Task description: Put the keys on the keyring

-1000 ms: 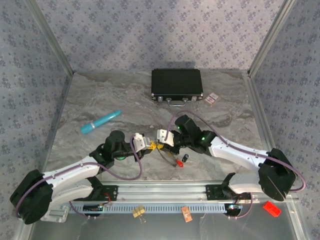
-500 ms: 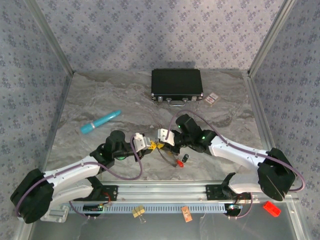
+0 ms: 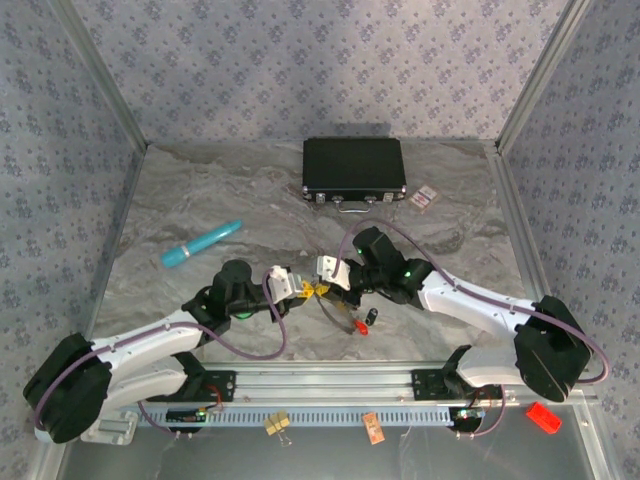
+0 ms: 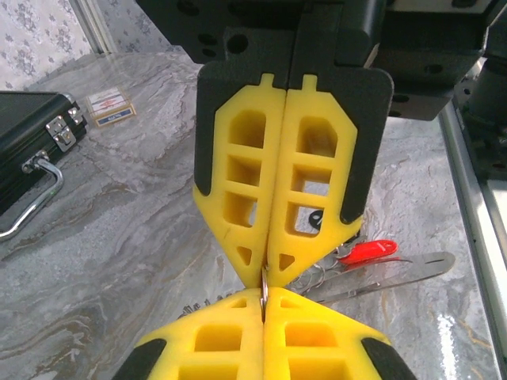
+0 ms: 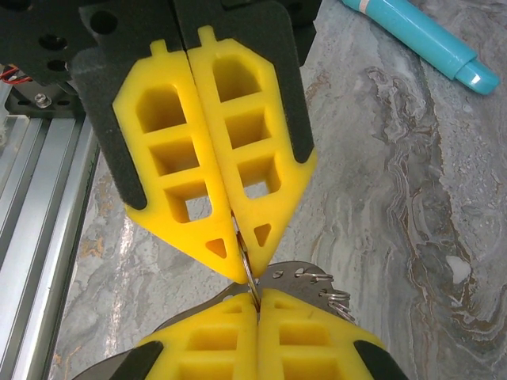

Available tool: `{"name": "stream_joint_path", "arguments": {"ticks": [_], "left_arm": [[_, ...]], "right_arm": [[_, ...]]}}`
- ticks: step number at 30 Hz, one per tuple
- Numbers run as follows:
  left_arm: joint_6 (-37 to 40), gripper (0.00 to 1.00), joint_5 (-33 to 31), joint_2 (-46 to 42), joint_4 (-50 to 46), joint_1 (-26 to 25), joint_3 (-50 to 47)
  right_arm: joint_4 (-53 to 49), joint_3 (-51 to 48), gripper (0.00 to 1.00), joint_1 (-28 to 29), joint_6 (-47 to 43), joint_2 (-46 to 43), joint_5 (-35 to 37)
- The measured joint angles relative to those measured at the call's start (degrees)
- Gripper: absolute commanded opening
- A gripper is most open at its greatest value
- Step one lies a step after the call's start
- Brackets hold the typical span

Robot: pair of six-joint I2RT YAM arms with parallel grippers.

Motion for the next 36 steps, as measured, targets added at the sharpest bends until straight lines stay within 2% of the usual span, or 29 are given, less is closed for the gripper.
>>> {"name": "stream_joint_path", "arguments": {"ticks": [2, 7, 10, 13, 17, 19, 23, 29, 36], "left_arm": [[0.11, 0.0, -0.35, -0.02, 0.02, -0.02, 0.07], [-0.04, 0.0, -6.1, -1.53, -2.67, -0.02, 0.09], [-1.27, 0.0, -11.82, -4.55, -5.11, -0.02, 0.66], [-3.61, 0.0, -18.56, -7.28, -7.15, -0.02, 2.6], [-8.46, 0.0, -29.11, -9.77, -8.96, 0.72, 5.14], [-11.04, 0.0, -32.7, -10.4, -10.19, 2.6, 5.81], [-16.74, 0.0, -36.54, -11.17, -12.87, 9.49, 6.1], [-22.77, 0.0, -37.27, -10.54, -14.03, 17.7, 6.08], [-26.08, 0.0, -35.28, -6.27, -12.31, 22.34, 6.08]], "right_arm": [[0.63, -0.2, 0.23, -0.39, 1.09, -0.04, -0.07], [7.82, -4.72, 0.38, -4.74, 6.95, -6.21, 0.26], [11.37, -7.78, 0.41, -7.54, 11.26, -13.38, 3.52], [12.11, -8.11, 0.42, -7.76, 16.41, -18.8, 7.3], [10.73, -7.08, 0.44, -7.72, 24.13, -21.14, 10.19], [9.75, -6.32, 0.42, -7.32, 27.34, -20.74, 11.02], [6.6, -3.04, 0.35, -4.35, 34.14, -15.91, 14.56], [3.52, 3.56, 0.39, 4.98, 40.72, -1.9, 20.81], [2.51, 14.67, 0.39, 15.74, 42.12, 18.08, 23.5]]}}
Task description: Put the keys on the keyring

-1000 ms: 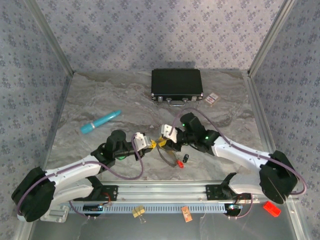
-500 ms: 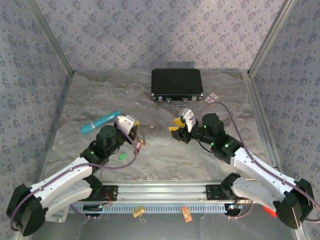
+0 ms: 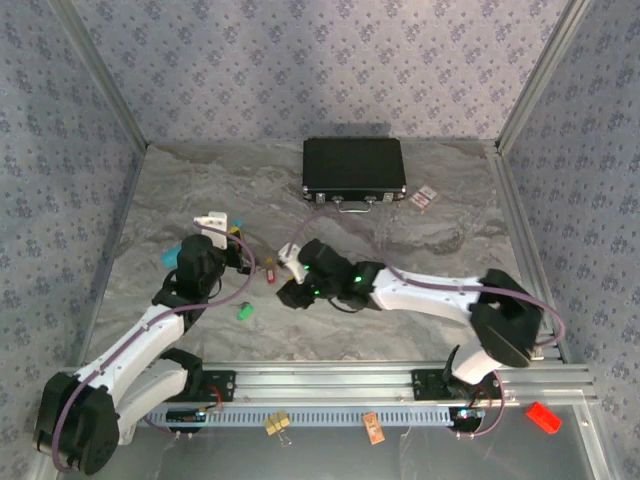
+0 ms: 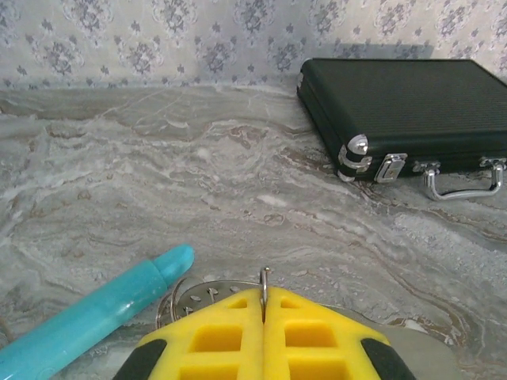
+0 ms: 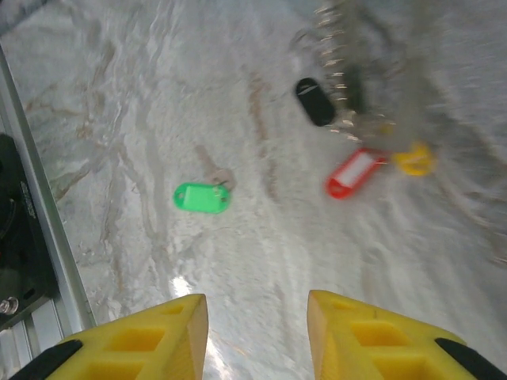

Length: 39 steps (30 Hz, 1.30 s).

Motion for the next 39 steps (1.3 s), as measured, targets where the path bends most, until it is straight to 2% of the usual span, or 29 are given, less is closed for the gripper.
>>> {"name": "stream_joint_path", "arguments": {"ticks": [5, 14, 30, 33, 39], "left_arm": [[-1.01, 0.0, 1.97, 0.26, 0.57, 0.74, -0.31], [-1.68, 0.0, 3.23, 0.39, 0.83, 1.38, -0.31], [-2.1, 0.0, 3.76, 0.92, 1.36, 1.99, -0.31], [-2.1, 0.0, 3.63, 0.92, 1.38, 2.23, -0.31], [-2.1, 0.0, 3.32, 0.92, 1.44, 2.6, -0.31]], "right_arm": [[2.03, 5.07, 0.41, 4.11, -0.07, 11.39, 0.96], [4.42, 10.69, 0.45, 4.31, 0.0, 21.4, 3.1], [7.72, 15.82, 0.43, 4.39, 0.61, 27.65, 2.82], [7.74, 16.63, 0.4, 4.44, 0.63, 28.46, 2.62], [7.08, 18.05, 0.28, 4.44, 0.83, 29.4, 2.67]]}}
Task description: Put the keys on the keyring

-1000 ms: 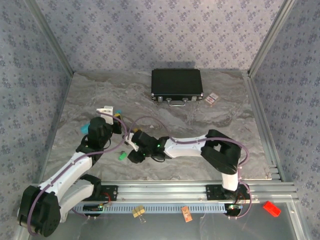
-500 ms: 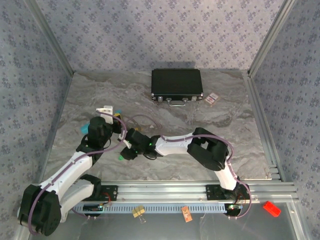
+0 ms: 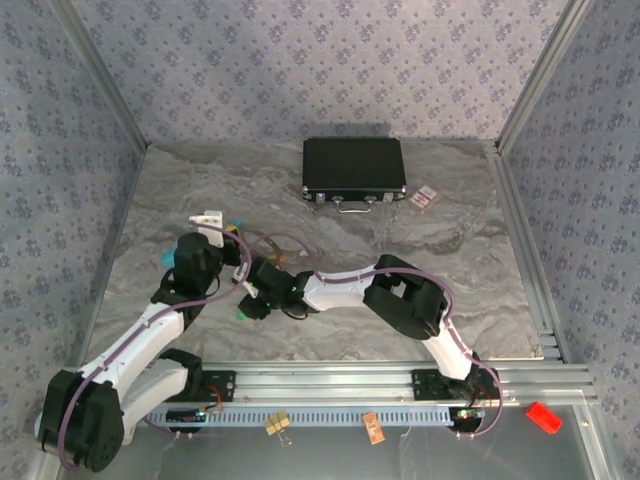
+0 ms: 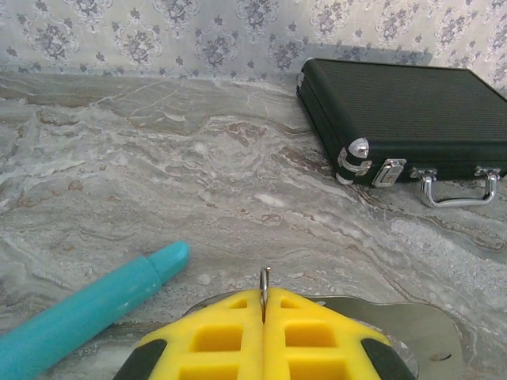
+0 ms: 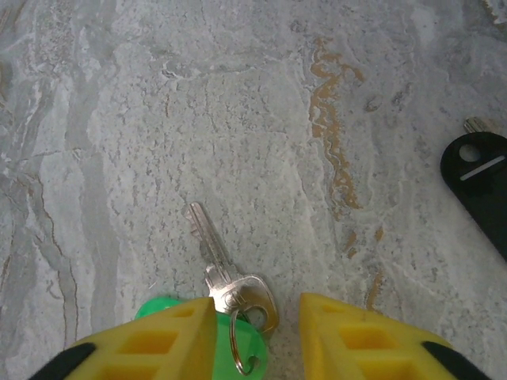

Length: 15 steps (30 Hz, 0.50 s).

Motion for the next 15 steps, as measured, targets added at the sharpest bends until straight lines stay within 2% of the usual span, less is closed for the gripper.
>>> {"name": "stream_joint_path", "arguments": {"ticks": [8, 15], "left_arm": [[0.02, 0.0, -0.24, -0.04, 0.04, 0.0, 0.0], [0.2, 0.0, 0.96, -0.52, -0.02, -0.02, 0.0]], "right_arm": [[-1.79, 1.22, 0.03, 0.37, 0.61, 0.59, 0.96], [-3.26, -0.02, 0.0, 1.51, 0.81, -1.03, 3.67]]}}
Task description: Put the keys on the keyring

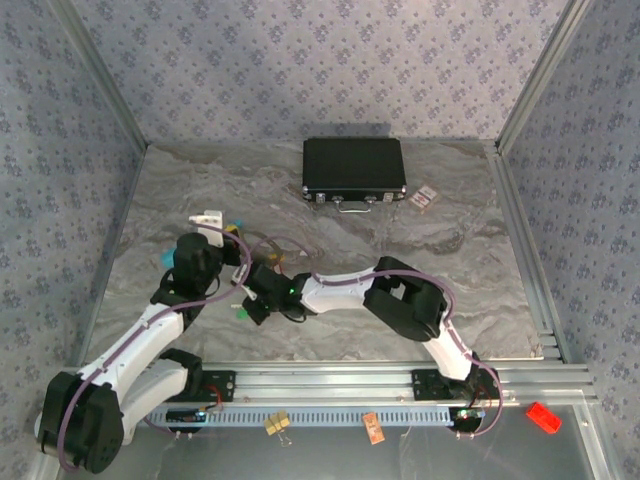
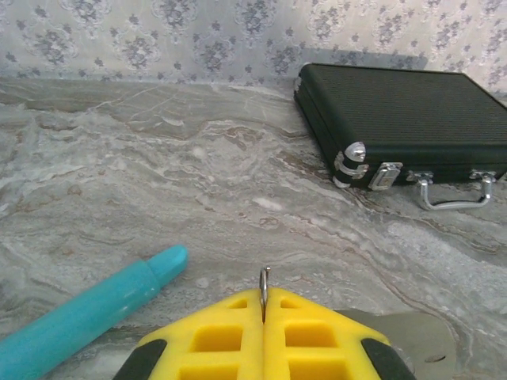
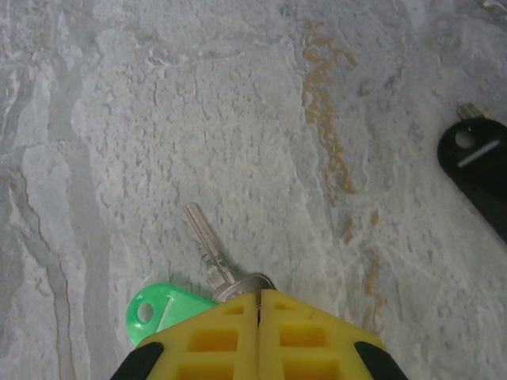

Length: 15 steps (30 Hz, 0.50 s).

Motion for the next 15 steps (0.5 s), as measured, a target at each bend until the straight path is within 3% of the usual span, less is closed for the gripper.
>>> {"name": "stream_joint_path", "arguments": {"ticks": [9, 15], "left_arm": [[1.92, 0.0, 7.41, 0.13, 0.04, -1.6, 0.0], [7.17, 0.0, 12.35, 0.68, -0.04, -7.34, 0.55]], "right_arm": [[-3.98, -17.07, 0.0, 1.62, 2.69, -19.76, 3.5], [-6.84, -27.93, 0.0, 1.01, 8.5, -30.71, 5.86]]}}
